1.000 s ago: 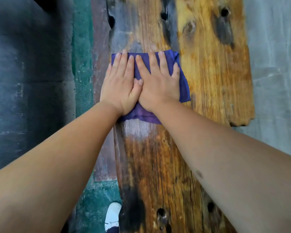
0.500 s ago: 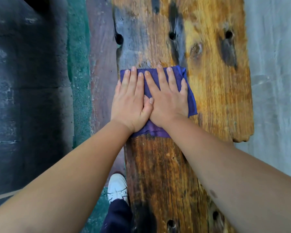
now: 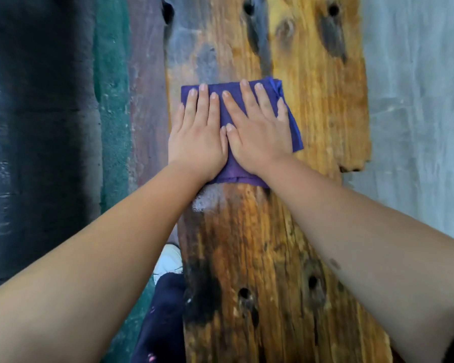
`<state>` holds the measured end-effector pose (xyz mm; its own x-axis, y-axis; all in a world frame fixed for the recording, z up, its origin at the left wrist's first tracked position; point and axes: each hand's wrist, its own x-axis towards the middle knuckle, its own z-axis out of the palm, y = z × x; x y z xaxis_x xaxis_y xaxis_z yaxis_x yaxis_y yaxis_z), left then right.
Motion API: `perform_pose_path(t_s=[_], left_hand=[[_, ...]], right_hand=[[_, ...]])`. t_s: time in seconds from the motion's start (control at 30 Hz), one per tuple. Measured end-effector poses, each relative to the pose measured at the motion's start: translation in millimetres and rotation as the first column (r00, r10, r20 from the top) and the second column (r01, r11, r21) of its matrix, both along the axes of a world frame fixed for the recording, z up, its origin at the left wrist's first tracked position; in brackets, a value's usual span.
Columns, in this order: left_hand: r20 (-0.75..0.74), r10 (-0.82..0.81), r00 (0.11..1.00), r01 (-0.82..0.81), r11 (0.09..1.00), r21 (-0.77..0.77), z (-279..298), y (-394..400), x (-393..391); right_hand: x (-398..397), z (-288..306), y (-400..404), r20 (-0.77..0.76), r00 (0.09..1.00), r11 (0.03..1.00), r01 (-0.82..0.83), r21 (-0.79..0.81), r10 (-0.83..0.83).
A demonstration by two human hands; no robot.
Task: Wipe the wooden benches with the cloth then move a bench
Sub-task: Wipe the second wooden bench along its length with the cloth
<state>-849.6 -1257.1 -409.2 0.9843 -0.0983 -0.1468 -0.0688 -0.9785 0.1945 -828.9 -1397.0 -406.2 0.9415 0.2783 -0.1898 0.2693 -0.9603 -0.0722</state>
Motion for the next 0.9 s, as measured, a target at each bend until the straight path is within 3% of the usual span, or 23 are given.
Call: perform_pose_path(t_s=[0.23,0.43,0.7,0.9], left_hand=[[-0.075,0.0,0.997,-0.013,0.984,-0.179,8,-81,-89],[-0.107,-0.047,0.993,0.028,0.985,-0.171,8,-118,-120],[-0.081,-0.086,0.993,0.076,0.991,-0.113,6,-115,-103],[-0.038,-0.124,0.992,0.12,0.988,-0.096,1,-123,-17]], right_hand=[[-93,5,-70,-0.043,0.999,1.0,0.028,-0.002,-0.028],[-131,5,-115,-0.1,0.994,0.999,0.044,0.003,-0.043],[-115,-1,-115,-0.063,0.995,0.997,0.079,0.001,-0.078],[-36,-4,-119,-0.038,0.985,0.986,0.165,-0.033,-0.167]])
